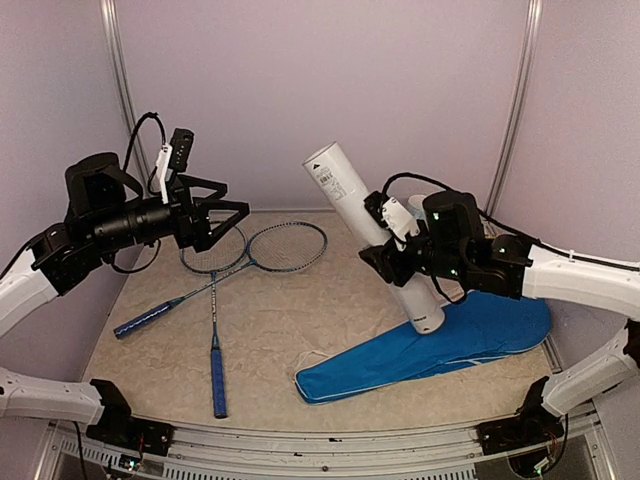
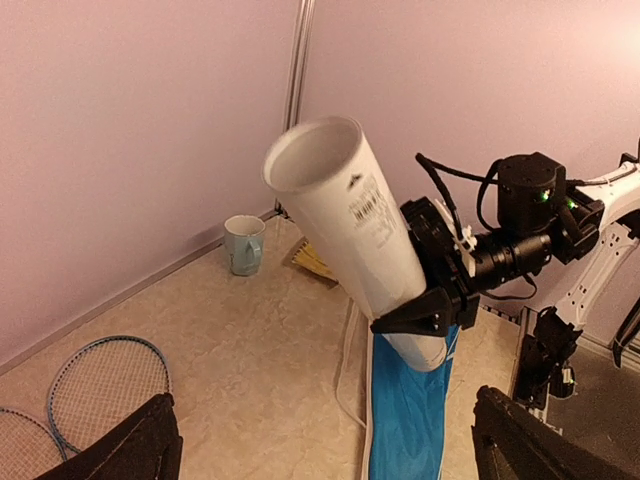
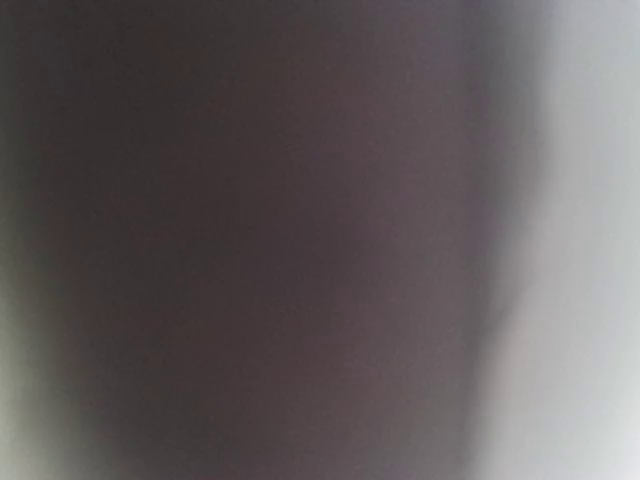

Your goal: Pack up the badminton gear

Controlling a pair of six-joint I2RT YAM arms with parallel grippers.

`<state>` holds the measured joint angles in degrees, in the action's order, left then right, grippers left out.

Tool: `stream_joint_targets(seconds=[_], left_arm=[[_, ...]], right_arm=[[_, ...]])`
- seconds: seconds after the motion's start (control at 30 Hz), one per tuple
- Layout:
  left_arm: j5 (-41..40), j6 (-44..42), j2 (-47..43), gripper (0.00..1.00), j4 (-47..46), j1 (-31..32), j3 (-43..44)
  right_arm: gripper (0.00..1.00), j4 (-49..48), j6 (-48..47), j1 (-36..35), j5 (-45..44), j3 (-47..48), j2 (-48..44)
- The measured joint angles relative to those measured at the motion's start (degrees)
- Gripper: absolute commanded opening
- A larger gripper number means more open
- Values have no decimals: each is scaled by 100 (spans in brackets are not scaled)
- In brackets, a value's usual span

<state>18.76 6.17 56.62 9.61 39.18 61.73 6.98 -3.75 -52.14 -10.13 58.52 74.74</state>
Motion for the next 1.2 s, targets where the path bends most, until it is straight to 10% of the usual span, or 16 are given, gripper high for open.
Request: stream_joint_targets(seconds=[0.3, 1.2], left_arm=[[-2, 260, 2, 99, -33, -63, -540], [-339, 627, 247, 99, -109, 83, -1493]], right_arm=[[44, 258, 278, 1547, 299, 1311, 1344], [65, 1980, -1296, 2177, -881, 4986, 5685]])
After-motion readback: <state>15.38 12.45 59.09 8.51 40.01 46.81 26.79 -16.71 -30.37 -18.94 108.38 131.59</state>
